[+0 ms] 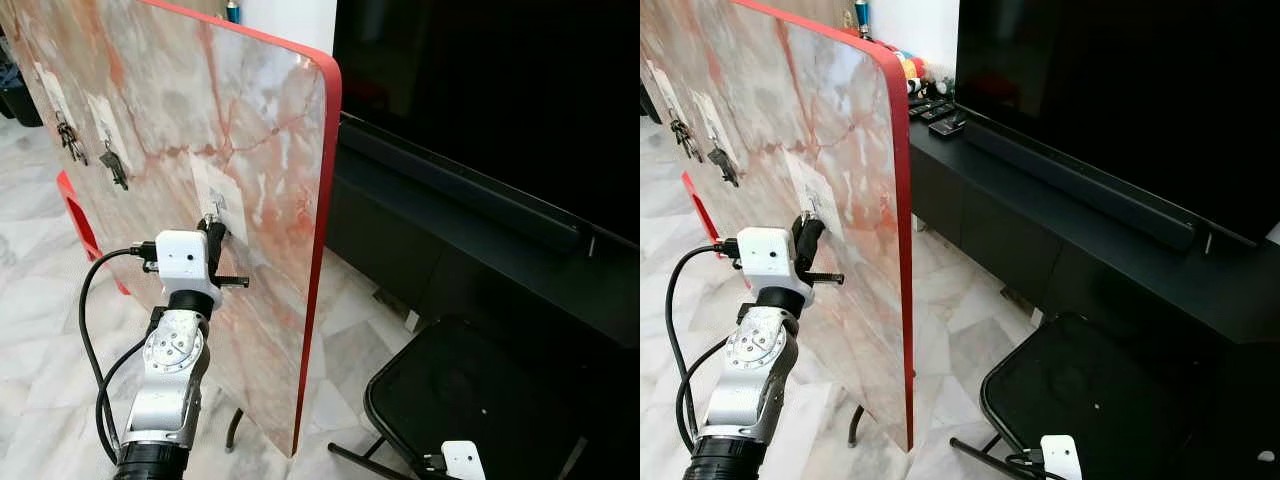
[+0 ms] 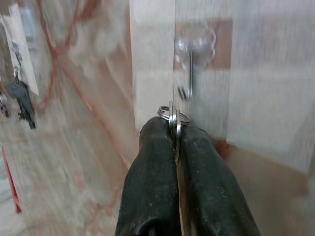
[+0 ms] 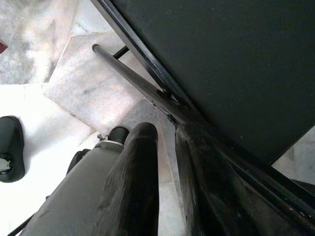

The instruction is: Hang keys on a hook

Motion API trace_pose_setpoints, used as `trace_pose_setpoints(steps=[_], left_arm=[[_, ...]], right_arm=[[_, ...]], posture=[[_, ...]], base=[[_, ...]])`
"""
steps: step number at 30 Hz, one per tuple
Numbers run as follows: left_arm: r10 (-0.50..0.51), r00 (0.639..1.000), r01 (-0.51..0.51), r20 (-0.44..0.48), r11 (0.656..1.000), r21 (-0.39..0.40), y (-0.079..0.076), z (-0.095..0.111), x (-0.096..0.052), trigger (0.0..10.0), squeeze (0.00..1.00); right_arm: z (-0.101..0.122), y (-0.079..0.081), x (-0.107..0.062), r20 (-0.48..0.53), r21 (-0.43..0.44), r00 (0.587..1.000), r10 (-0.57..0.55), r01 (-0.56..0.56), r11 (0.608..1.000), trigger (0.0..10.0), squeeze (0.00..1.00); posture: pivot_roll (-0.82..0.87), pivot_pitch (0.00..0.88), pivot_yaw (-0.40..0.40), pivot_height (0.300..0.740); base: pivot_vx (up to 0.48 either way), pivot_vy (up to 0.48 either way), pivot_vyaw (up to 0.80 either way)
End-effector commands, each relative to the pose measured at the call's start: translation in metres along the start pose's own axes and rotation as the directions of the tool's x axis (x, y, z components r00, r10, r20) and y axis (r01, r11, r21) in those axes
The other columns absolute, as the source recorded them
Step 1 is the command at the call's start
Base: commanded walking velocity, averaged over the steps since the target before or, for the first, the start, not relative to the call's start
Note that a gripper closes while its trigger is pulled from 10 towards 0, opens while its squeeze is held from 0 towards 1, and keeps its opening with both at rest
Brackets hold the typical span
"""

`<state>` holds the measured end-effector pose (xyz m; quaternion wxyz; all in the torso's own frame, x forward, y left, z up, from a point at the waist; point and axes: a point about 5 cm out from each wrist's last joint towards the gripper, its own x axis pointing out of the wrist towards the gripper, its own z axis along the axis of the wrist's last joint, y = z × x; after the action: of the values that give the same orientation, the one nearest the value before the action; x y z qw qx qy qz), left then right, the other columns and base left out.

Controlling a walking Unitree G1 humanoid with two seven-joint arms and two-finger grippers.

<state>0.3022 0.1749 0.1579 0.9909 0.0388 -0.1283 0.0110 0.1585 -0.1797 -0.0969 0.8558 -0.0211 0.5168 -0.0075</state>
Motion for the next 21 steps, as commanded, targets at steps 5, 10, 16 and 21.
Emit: trace_pose_setpoints(steps=[5,10,16,21], left_arm=[[-0.019,1.0,0.019,-0.022,1.0,0.012,-0.002,-0.003,-0.002,10.0,0.0],[-0.011,1.0,0.011,0.022,1.0,-0.004,-0.002,0.004,-0.005,10.0,0.0],[-0.062,0.996,0.062,0.06,0.998,0.003,-0.008,0.013,-0.011,10.0,0.0],[-0.126,0.991,0.126,0.051,0.992,0.004,-0.013,0.013,-0.02,10.0,0.0]], right_arm=[[-0.001,-0.003,0.0,-0.006,-0.003,1.0,-0.011,0.011,1.0,10.0,0.0],[-0.001,-0.003,0.0,-0.005,-0.003,1.0,-0.011,0.011,1.0,10.0,0.0],[-0.001,-0.004,0.0,-0.007,-0.005,1.0,-0.013,0.013,1.0,10.0,0.0],[-0.001,-0.004,0.0,-0.007,-0.005,1.0,-0.012,0.012,1.0,10.0,0.0]], posture=[[0.06,0.0,-0.085,0.74],[0.06,0.0,-0.085,0.74],[0.06,0.0,-0.086,0.74],[0.06,0.0,-0.086,0.74]], base=[[0.0,0.0,0.0],[0.0,0.0,0.0],[0.0,0.0,0.0],[0.0,0.0,0.0]])
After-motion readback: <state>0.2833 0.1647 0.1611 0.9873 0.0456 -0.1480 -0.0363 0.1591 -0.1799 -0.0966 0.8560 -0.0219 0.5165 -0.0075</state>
